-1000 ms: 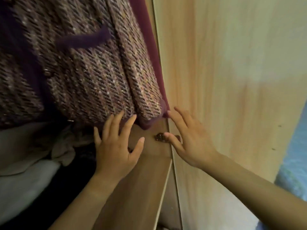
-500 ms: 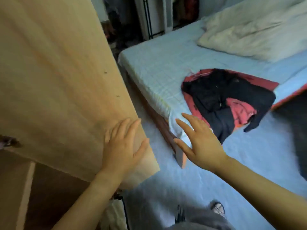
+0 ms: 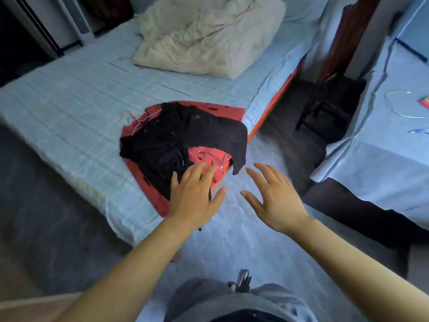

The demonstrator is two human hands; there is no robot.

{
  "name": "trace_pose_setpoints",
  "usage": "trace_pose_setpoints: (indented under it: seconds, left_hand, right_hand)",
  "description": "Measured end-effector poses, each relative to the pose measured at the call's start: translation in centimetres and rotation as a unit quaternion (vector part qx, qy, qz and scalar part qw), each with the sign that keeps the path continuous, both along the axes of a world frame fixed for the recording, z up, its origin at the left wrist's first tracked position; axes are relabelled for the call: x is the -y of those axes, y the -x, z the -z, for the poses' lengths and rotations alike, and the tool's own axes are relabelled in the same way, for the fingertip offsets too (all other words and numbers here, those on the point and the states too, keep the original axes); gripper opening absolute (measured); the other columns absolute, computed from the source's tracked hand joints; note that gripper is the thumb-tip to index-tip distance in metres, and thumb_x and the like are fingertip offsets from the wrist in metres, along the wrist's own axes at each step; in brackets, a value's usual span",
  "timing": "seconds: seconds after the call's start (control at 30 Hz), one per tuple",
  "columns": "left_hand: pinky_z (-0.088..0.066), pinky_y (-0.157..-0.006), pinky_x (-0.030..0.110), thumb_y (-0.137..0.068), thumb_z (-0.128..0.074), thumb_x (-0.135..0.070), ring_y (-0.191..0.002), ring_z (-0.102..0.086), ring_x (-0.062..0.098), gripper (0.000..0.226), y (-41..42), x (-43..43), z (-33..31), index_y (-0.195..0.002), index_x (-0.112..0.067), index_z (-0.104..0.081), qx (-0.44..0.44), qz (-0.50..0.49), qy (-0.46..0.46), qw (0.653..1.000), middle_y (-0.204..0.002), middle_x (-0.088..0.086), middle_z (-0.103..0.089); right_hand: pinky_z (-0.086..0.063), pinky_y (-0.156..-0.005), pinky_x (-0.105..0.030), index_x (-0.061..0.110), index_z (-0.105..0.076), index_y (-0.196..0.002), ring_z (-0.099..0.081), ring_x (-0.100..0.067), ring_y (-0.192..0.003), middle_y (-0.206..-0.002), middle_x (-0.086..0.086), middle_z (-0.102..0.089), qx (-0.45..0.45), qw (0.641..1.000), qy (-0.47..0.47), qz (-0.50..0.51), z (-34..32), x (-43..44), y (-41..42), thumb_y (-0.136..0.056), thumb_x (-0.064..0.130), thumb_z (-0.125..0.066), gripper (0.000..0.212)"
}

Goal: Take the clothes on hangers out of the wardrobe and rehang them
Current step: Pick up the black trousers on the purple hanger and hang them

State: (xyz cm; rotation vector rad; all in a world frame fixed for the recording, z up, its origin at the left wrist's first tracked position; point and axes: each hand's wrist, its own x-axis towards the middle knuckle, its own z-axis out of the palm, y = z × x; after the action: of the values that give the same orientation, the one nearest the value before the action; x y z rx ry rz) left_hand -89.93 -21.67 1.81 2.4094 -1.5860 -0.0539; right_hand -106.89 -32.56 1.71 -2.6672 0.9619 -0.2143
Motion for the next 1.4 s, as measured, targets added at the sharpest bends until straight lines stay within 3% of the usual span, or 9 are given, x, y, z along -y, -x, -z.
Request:
trace_pose_setpoints:
  seconds: [0.13, 0.27, 0.5, 0.6, 0.7, 0.83, 1.07, 1.23, 1.4]
  left_hand:
    - [-0.034, -0.098, 0.062, -0.083, -0.034, -0.056, -0.118, -0.052, 0.024, 0.058, -2.9, 5.9, 1.0, -0.126, -0.023, -0.054, 0.018, 0.020, -0.020, 0.999, -0.127, 0.000, -0.055]
    - [-0.030, -0.103, 0.060, -0.083, -0.025, -0.059, -0.127, -0.045, 0.024, 0.065, -8.1, 10.6, 2.5, -0.132, -0.024, -0.048, 0.002, -0.008, -0.044, 0.999, -0.135, 0.001, -0.050]
    - [-0.039, -0.098, 0.054, -0.083, -0.021, -0.061, -0.127, -0.044, 0.023, 0.070, -19.1, 21.0, 3.9, -0.134, -0.020, -0.046, -0.025, -0.101, -0.032, 0.994, -0.136, 0.004, -0.050]
    - [-0.039, -0.099, 0.053, -0.084, -0.018, -0.061, -0.128, -0.043, 0.023, 0.071, -24.0, 24.2, 3.0, -0.137, -0.021, -0.043, -0.013, -0.147, -0.031, 0.989, -0.138, 0.004, -0.048]
    - [-0.035, -0.104, 0.052, -0.089, -0.026, -0.059, -0.130, -0.040, 0.021, 0.064, -28.3, 25.2, 3.2, -0.139, -0.022, -0.039, -0.014, -0.201, -0.053, 0.978, -0.141, 0.002, -0.044]
    - [-0.036, -0.103, 0.051, -0.088, -0.024, -0.061, -0.127, -0.043, 0.021, 0.066, -32.6, 23.9, 4.4, -0.139, -0.022, -0.040, -0.028, -0.297, -0.080, 0.951, -0.140, 0.001, -0.045]
    - [-0.043, -0.094, 0.048, -0.084, -0.020, -0.062, -0.115, -0.053, 0.025, 0.071, -36.8, 22.2, 7.7, -0.135, -0.019, -0.047, -0.076, -0.454, -0.096, 0.883, -0.132, 0.004, -0.052]
    - [-0.043, -0.095, 0.051, -0.083, -0.020, -0.062, -0.117, -0.052, 0.025, 0.072, -40.8, 23.7, 10.8, -0.134, -0.019, -0.047, -0.115, -0.534, -0.094, 0.832, -0.133, 0.005, -0.052]
    - [-0.047, -0.090, 0.045, -0.083, -0.020, -0.061, -0.116, -0.053, 0.025, 0.071, -46.4, 23.4, 15.8, -0.133, -0.019, -0.048, -0.138, -0.551, -0.118, 0.814, -0.132, 0.004, -0.053]
  right_hand:
    - [-0.037, -0.102, -0.047, 0.021, -0.044, -0.133, -0.042, -0.030, -0.127, -0.140, -0.006, -0.044, -0.014, 0.999, -0.011, 0.033, 0.8, 5.6, -1.5, -0.091, 0.057, -0.033, 0.057]
    - [-0.032, -0.107, -0.045, 0.023, -0.040, -0.137, -0.038, -0.028, -0.131, -0.144, -0.004, -0.040, -0.033, 0.999, -0.019, 0.022, 1.9, 11.5, -6.1, -0.091, 0.058, -0.030, 0.059]
    - [-0.024, -0.111, -0.039, 0.023, -0.036, -0.142, -0.030, -0.023, -0.136, -0.149, -0.001, -0.033, -0.067, 0.997, -0.016, -0.047, 1.4, 23.1, -19.5, -0.093, 0.057, -0.029, 0.060]
    - [-0.027, -0.110, -0.043, 0.019, -0.040, -0.140, -0.034, -0.025, -0.133, -0.145, -0.004, -0.038, -0.064, 0.992, -0.021, -0.104, 0.9, 27.3, -25.4, -0.086, 0.061, -0.016, 0.072]
    - [-0.033, -0.107, -0.049, 0.015, -0.045, -0.136, -0.039, -0.029, -0.130, -0.141, -0.008, -0.044, -0.051, 0.986, -0.031, -0.154, 1.5, 30.4, -31.2, -0.085, 0.060, -0.020, 0.072]
    - [-0.033, -0.108, -0.041, 0.015, -0.045, -0.136, -0.039, -0.026, -0.130, -0.141, -0.007, -0.044, -0.051, 0.970, -0.039, -0.236, 2.7, 33.2, -38.8, -0.089, 0.058, -0.024, 0.067]
    - [-0.027, -0.109, -0.030, 0.013, -0.034, -0.143, -0.030, -0.020, -0.136, -0.147, -0.006, -0.036, -0.105, 0.901, -0.070, -0.414, 7.7, 37.2, -52.2, -0.097, 0.044, -0.036, 0.055]
    - [-0.034, -0.106, -0.036, 0.011, -0.033, -0.142, -0.033, -0.023, -0.134, -0.147, -0.008, -0.035, -0.154, 0.857, -0.050, -0.490, 12.0, 39.3, -60.8, -0.097, 0.044, -0.035, 0.057]
    - [-0.041, -0.100, -0.041, 0.008, -0.035, -0.140, -0.035, -0.028, -0.131, -0.144, -0.012, -0.037, -0.181, 0.839, -0.038, -0.512, 17.3, 39.8, -68.2, -0.096, 0.042, -0.037, 0.056]
